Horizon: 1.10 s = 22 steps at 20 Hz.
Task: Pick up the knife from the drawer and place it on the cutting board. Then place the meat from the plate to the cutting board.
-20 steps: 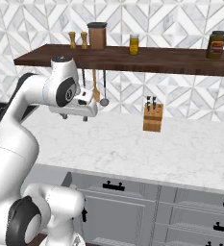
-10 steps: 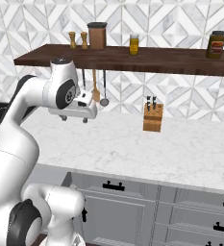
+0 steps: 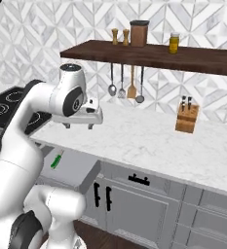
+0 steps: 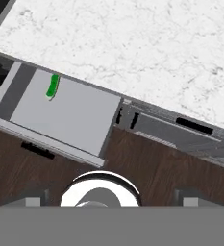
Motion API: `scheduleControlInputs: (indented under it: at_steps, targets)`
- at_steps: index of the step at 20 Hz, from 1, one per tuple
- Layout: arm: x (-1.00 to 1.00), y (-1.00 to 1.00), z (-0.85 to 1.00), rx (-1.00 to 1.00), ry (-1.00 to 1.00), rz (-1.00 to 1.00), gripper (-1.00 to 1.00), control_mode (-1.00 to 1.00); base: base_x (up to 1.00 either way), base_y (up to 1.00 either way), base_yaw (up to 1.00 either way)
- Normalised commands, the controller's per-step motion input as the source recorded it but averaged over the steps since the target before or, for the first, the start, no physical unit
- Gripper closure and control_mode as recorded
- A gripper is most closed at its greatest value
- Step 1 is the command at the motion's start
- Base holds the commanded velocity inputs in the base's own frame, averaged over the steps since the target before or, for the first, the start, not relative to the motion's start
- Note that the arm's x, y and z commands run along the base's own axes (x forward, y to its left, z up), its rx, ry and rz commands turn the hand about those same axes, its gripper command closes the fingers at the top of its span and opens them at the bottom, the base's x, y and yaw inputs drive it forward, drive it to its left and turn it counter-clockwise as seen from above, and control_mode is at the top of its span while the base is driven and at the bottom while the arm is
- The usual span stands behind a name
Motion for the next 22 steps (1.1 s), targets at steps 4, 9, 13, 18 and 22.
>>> scheduleControlInputs:
  at_steps: [4, 9, 13, 18, 22]
  targets:
    - [0.00, 0.00, 0.00, 0.00, 0.00, 0.00, -1.00, 1.00, -0.06, 0.30, 0.36]
    - [0.00, 0.00, 0.00, 0.00, 0.00, 0.00, -1.00, 1.00, -0.15, 0.00, 0.18]
    - [0.00, 0.00, 0.00, 0.00, 0.00, 0.00, -1.00, 1.00, 0.00, 0.00, 0.11]
    - [0.08, 0.45, -0.52, -0.03, 0.12, -0.07, -1.00, -1.00, 0.00, 0.00, 0.00]
    - [0.44, 1.00, -1.00, -0.03, 0.27, -0.16, -1.00, -1.00, 0.00, 0.00, 0.00]
